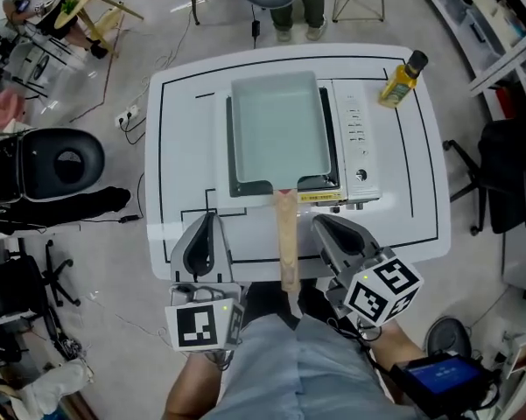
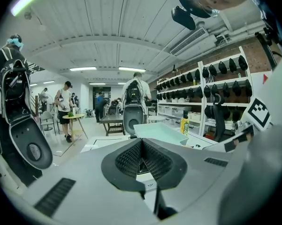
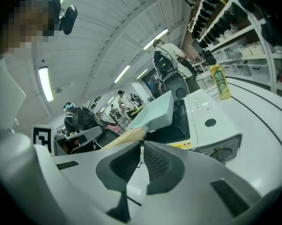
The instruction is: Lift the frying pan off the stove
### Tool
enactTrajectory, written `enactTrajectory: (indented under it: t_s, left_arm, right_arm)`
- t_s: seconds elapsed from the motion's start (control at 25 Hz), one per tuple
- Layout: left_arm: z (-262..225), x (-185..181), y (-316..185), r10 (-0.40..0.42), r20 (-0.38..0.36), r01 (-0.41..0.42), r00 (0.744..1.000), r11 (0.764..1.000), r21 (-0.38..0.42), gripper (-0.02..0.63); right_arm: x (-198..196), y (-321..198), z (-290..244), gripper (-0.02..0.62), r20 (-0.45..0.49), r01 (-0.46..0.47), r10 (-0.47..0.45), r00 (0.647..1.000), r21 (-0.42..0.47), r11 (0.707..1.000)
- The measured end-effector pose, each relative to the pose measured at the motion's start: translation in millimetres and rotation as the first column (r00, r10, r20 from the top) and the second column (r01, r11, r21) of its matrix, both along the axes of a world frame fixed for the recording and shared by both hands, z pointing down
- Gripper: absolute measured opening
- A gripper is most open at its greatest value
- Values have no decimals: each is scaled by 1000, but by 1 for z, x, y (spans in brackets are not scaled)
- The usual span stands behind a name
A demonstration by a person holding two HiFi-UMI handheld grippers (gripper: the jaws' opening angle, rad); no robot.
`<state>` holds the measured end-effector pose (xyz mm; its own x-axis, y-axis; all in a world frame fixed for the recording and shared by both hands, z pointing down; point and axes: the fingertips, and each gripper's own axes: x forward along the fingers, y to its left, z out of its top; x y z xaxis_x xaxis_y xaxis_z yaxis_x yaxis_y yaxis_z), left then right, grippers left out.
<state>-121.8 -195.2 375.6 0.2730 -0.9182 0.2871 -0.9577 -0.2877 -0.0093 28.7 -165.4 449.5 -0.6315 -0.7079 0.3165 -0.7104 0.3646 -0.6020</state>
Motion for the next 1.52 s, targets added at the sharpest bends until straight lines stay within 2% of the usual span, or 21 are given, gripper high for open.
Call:
enactTrajectory:
  t_s: [0.12,0.24,0.28,0.32,0.44,0.88,1.24,1.52]
  left_arm:
    - [-1,5,-3,13,-4,-13,1000,1000,-1,18]
    - [-6,7,-8,23,-14,-22,1000,1000,12,18]
    - [-9,7,-11,26,-24,-25,999,999,23,18]
    - [-12,8,-14,29,-34,-27,999,999,36,18]
    - [-10,3,-21,27,-21,-26,999,1000,16,18]
    - [5,-17,-52,15,-37,-16,999,1000,-15,18]
    - [18,-40,-70,-26,-48,24,999,999,-41,18]
    - [29,-60,-77,-70,-47,67,996,996,-64,18]
  right_arm:
    - [4,-1,-10,52,88,3,-1,996,-23,1000]
    - [-4,-1,-21,69,192,52,-43,980,-45,998]
    - [-8,-2,-23,151,234,74,-58,970,-59,996]
    - [-13,-2,-25,203,275,97,-73,959,-74,993]
    - [-24,-3,-26,230,355,142,-91,930,-122,982]
    - [-40,-24,-10,241,425,189,-77,902,-228,955]
    - [-58,-39,-4,241,462,246,-97,881,-273,930]
    - [-76,-49,1,241,509,310,-124,852,-298,903]
